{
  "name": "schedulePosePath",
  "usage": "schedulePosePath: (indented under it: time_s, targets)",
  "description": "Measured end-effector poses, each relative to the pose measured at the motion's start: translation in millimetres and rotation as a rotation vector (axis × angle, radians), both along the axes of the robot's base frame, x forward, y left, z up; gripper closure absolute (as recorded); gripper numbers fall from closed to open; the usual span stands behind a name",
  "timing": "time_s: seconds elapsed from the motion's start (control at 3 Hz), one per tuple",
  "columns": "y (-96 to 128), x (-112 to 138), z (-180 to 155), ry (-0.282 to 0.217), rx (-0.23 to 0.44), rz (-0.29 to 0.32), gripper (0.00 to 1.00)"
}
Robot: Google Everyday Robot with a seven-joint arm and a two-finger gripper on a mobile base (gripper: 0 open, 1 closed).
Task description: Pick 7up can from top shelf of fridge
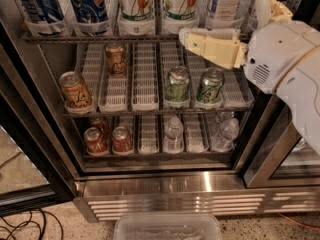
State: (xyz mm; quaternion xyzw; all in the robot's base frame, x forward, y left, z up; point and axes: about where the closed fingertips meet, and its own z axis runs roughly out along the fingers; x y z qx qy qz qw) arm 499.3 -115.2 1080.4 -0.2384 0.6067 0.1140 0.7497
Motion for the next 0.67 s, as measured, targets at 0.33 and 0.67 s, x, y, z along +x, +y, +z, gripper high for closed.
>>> schedulePosePath:
  time_s: [0.33,0.67]
  targets:
    - [8.5,1.1,0.1,0.024,0.046,0.026,0.13]
    - [18.0,6.9,-1.1,0.039,0.076,0.047,0.12]
